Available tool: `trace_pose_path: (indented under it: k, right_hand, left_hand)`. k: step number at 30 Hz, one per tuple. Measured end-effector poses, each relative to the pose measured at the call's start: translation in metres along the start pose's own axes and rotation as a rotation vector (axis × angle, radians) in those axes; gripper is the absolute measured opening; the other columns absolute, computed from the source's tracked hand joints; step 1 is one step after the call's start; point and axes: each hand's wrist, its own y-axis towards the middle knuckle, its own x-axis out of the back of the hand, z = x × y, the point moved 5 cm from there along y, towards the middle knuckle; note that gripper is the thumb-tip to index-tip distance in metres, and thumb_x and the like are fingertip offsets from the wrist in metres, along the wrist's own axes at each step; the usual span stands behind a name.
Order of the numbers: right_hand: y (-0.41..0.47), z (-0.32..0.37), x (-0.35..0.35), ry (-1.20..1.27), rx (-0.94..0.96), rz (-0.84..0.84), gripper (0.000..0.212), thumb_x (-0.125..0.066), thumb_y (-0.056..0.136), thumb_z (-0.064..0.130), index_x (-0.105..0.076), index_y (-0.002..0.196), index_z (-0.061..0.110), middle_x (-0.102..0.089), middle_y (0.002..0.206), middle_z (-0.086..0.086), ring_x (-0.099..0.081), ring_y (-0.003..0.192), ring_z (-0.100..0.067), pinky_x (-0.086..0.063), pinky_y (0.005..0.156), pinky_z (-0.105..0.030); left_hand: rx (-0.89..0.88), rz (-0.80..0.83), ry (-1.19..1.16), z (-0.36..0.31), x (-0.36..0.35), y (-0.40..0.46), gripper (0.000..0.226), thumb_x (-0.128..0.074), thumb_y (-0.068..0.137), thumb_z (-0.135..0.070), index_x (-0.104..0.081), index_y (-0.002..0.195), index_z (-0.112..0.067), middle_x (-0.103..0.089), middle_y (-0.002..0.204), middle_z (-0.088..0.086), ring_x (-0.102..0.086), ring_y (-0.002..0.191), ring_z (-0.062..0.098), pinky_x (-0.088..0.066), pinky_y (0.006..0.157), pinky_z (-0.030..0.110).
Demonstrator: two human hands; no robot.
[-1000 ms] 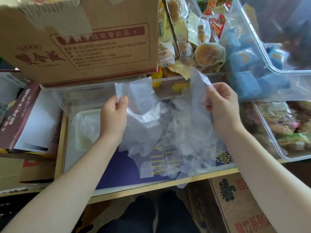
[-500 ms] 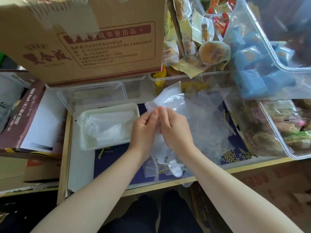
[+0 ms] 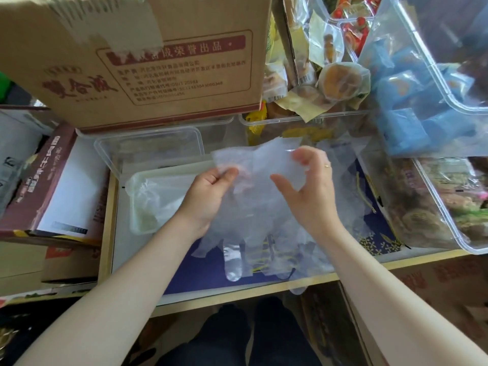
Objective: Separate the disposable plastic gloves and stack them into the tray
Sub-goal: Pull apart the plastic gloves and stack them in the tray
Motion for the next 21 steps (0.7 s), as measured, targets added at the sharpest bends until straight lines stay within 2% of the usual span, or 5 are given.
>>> trace_pose_path:
  k: [4, 7, 10, 15, 21]
  right_hand:
    - [0.014, -0.022, 0.002, 0.238, -0.264, 0.355, 0.097, -0.074, 0.07, 0.046, -0.017, 0.146, 0.027, -0.025, 0.149, 0.006, -0.023, 0.137, -0.006, -0.022, 0.112, -0.028]
    - [0.021, -0.022, -0.001, 0.47, -0.31, 0.548, 0.062, -0.077, 0.067, 0.05, -0.051, 0.121, 0.03, -0.059, 0.119, 0.008, -0.056, 0.111, -0.004, -0.046, 0.094, -0.029]
    - [0.028, -0.03, -0.004, 0.481, -0.323, 0.652, 0.042, -0.076, 0.072, 0.039, -0.059, 0.108, 0.028, -0.067, 0.1, 0.012, -0.064, 0.091, 0.0, -0.048, 0.081, -0.024]
    - [0.033, -0.045, -0.01, 0.565, -0.392, 0.807, 0.104, -0.084, 0.044, 0.062, -0.034, 0.133, 0.043, -0.039, 0.146, -0.004, -0.039, 0.133, -0.024, -0.034, 0.11, -0.047]
    - [0.034, -0.04, 0.001, 0.738, -0.341, 0.96, 0.059, -0.089, 0.043, 0.049, -0.074, 0.092, 0.02, -0.073, 0.086, 0.005, -0.068, 0.082, -0.008, -0.052, 0.072, -0.019]
  left_hand:
    - [-0.015, 0.127, -0.073, -0.011, 0.003, -0.001, 0.028, -0.048, 0.092, -0.012, -0.072, 0.08, -0.017, -0.073, 0.08, -0.006, -0.067, 0.082, 0.006, -0.049, 0.078, 0.016]
    - [0.011, 0.207, -0.138, -0.019, -0.002, -0.003, 0.037, -0.047, 0.089, -0.016, -0.075, 0.065, -0.02, -0.07, 0.068, -0.005, -0.066, 0.065, 0.004, -0.049, 0.062, 0.014]
    - [-0.014, 0.247, -0.142, -0.022, -0.007, 0.001, 0.031, -0.049, 0.082, -0.023, -0.074, 0.064, -0.021, -0.068, 0.065, -0.004, -0.063, 0.062, 0.006, -0.05, 0.062, 0.016]
    - [-0.078, 0.471, -0.064, -0.024, -0.02, 0.002, 0.032, -0.046, 0.086, -0.02, -0.073, 0.068, -0.021, -0.065, 0.065, 0.0, -0.059, 0.061, 0.013, -0.048, 0.065, 0.02]
    - [-0.129, 0.43, -0.035, -0.034, -0.028, 0.006, 0.024, -0.051, 0.084, -0.019, -0.073, 0.074, -0.022, -0.069, 0.074, -0.005, -0.064, 0.072, 0.01, -0.049, 0.073, 0.02]
